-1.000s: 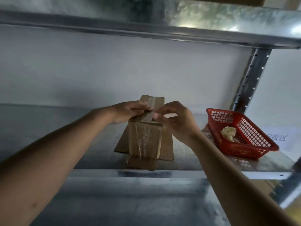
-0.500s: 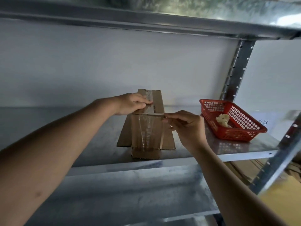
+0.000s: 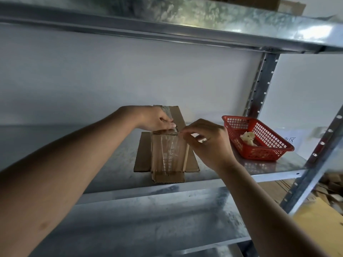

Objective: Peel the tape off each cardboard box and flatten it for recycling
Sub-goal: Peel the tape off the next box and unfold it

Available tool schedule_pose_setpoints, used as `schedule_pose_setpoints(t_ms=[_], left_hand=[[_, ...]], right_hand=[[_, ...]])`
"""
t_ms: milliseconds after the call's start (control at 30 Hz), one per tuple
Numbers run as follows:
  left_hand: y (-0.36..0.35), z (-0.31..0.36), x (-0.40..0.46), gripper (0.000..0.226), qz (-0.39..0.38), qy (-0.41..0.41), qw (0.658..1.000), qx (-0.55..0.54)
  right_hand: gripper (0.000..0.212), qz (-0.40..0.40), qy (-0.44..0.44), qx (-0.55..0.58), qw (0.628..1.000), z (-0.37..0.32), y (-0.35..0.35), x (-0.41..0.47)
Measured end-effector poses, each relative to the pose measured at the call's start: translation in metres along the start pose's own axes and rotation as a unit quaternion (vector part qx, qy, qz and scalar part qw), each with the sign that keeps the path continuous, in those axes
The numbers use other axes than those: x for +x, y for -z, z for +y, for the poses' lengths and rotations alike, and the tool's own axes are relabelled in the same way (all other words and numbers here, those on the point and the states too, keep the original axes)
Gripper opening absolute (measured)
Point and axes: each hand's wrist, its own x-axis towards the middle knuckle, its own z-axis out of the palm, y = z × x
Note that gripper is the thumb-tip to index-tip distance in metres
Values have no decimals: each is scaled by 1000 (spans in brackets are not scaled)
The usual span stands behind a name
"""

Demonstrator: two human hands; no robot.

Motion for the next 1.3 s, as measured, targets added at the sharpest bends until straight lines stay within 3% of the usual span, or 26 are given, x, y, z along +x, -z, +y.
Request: schedule_pose_setpoints(t_ms=[133,300,433,633,767,900,1000,1133,1300], left_hand=[[0,1,-2,52,-14,-11,1000,8],[1,5,-4,46,-21,2,1000,4],[3,8,-6,59,-21,4,999,38],[12,16,-7,73,19,15,993,120],[16,20,-3,67,16,14,986,163],[12,11,5,60,16,-47,994,94],[0,2,10,55,-37,-101,994,32],[-11,-11,19,45,-71,-110,991,12],[-19,-11,28,46,-53,-104,993,-28]], right_hand=[[8,-11,-145,80,986,-11,-9,3],[12,-11,-237,128,963,-18,-17,7],[34,45,-346,170,922,-19,-14,12],[18,85,-376,82,919,-20,-9,15],[14,67,-389,12,919,-24,-7,20],[10,11,-384,-19,923,-25,0,28],[12,-44,-354,-34,934,-27,2,32],[15,-93,-398,14,912,-29,3,38],[32,-74,-481,101,868,-28,8,46]])
